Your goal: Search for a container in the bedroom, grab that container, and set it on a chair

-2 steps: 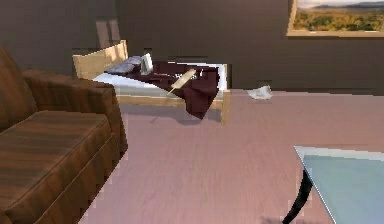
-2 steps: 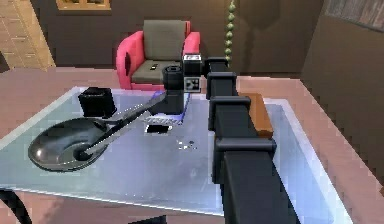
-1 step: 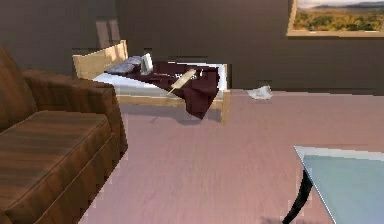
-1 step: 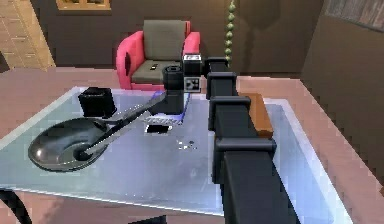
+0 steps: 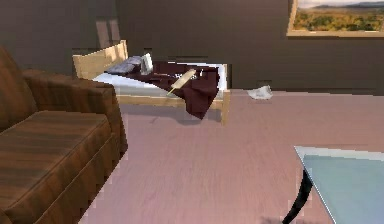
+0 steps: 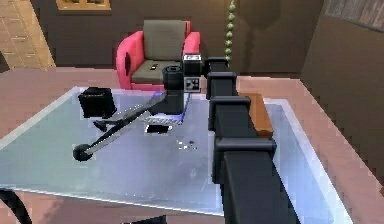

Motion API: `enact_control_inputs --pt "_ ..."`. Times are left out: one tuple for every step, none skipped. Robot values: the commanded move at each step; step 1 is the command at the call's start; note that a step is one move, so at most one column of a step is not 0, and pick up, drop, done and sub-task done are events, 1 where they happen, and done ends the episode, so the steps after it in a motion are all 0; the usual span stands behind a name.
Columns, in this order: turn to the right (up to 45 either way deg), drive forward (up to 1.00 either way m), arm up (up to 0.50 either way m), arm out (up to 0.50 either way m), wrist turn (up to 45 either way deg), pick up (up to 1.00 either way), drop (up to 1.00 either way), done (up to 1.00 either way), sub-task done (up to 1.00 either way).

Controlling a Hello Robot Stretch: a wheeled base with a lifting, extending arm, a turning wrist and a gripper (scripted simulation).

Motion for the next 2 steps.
enact_control_inputs --pt "0.0 0.00 0.00 -0.10 0.0 0.00 0.00 0.00 0.00" --pt "0.0 0.00 0.00 0.00 0.0 0.00 0.00 1.00 0.00"
